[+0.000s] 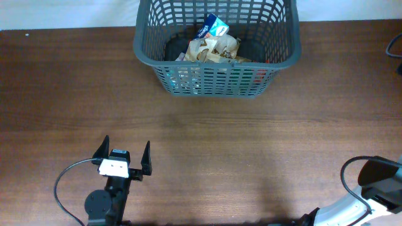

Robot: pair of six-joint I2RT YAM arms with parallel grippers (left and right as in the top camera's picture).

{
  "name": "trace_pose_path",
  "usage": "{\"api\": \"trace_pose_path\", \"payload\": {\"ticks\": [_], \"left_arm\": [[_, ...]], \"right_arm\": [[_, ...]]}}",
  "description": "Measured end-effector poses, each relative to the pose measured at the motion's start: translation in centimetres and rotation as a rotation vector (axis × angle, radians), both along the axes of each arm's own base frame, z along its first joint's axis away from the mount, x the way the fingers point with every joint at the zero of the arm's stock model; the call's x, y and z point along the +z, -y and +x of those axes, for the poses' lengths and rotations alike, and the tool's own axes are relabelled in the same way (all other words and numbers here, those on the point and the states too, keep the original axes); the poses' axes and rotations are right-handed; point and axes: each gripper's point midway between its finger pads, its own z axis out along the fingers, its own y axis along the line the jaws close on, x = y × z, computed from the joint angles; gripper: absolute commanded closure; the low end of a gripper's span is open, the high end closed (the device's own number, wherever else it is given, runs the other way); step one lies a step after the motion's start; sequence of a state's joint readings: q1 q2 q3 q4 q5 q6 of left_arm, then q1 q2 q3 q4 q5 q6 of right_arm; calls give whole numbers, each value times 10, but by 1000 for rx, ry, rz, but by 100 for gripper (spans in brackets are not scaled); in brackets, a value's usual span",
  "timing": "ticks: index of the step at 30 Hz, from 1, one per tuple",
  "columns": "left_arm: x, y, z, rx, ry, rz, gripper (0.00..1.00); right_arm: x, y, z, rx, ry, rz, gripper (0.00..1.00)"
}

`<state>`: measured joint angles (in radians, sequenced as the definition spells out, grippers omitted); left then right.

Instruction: Pack container

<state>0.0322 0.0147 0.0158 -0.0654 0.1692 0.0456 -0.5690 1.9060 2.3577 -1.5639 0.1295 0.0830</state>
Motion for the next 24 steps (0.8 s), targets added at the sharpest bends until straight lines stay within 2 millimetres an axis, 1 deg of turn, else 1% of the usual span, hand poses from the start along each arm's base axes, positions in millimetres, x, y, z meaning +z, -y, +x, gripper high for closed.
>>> {"api": "trace_pose_path", "payload": {"ticks": [20, 24], "left_arm": [[0, 0, 0, 0, 0, 0, 1], [0, 0, 0, 0, 0, 0, 1]], "right_arm": [[-2, -2, 2, 7, -4, 2, 1], [3, -3, 0, 7, 5, -3, 1]]}}
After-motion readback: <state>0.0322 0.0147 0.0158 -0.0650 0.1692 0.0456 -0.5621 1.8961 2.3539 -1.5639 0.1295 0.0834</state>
